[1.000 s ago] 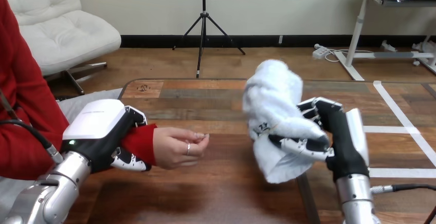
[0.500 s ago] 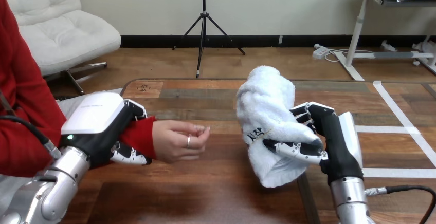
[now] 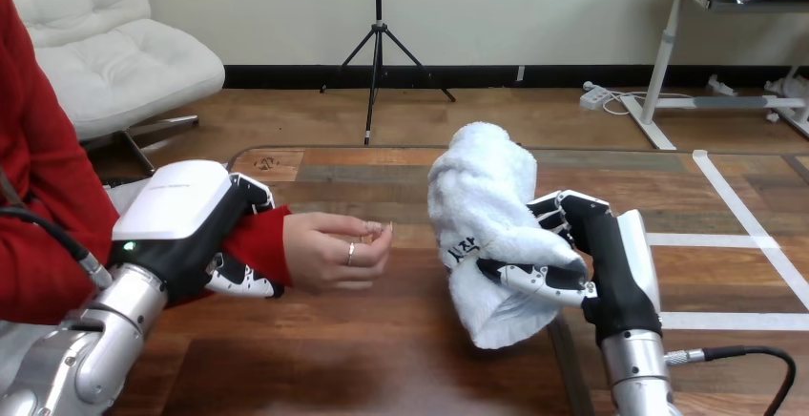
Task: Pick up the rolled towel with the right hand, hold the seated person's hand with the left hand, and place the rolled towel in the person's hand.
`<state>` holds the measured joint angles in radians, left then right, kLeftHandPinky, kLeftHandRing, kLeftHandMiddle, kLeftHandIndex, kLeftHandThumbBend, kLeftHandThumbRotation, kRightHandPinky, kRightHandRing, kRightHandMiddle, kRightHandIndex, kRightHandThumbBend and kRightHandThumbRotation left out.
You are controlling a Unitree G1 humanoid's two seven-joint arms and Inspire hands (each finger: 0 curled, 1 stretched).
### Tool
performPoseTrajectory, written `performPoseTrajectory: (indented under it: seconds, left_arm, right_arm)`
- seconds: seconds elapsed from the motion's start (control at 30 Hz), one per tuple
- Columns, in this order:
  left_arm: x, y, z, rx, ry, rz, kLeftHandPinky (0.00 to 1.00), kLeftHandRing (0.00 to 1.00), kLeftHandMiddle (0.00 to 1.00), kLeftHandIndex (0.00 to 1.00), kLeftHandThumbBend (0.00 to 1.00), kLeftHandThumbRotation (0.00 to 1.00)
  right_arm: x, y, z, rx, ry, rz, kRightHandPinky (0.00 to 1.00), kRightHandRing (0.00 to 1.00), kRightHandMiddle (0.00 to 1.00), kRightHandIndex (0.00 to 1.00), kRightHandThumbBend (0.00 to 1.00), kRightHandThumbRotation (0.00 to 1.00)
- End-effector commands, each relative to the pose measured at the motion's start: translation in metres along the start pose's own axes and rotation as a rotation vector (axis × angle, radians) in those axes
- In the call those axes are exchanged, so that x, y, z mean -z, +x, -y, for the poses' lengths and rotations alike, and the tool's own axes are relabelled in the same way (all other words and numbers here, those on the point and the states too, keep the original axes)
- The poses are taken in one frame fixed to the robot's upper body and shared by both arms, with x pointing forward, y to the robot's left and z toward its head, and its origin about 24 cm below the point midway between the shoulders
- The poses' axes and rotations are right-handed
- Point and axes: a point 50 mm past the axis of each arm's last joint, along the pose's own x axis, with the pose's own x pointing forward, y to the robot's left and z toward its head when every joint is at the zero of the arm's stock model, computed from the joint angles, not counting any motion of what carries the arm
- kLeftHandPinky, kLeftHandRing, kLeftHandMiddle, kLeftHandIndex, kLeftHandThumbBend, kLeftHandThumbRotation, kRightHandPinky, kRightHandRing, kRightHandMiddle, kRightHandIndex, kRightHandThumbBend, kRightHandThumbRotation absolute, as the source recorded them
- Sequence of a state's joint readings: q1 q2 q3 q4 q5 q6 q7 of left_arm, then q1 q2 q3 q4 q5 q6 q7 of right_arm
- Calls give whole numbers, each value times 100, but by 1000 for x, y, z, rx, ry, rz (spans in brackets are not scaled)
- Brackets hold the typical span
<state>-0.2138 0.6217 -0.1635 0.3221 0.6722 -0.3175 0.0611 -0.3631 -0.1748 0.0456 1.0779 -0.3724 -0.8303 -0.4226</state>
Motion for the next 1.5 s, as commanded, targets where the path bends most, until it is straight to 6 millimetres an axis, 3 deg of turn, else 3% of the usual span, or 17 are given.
performPoseTrajectory:
  seconds: [0.0,1.47]
  left_arm:
    - [-36,26,-81,-313,23,197,30,34,38,38,76,0]
    - [-41,30,-80,-312,-9,208,31,35,38,38,75,0]
  right_arm:
    - [-45,40,-2,55,60,212,30,35,40,45,74,0]
    - [-78,41,-38,-52,148,335,29,34,39,45,73,0]
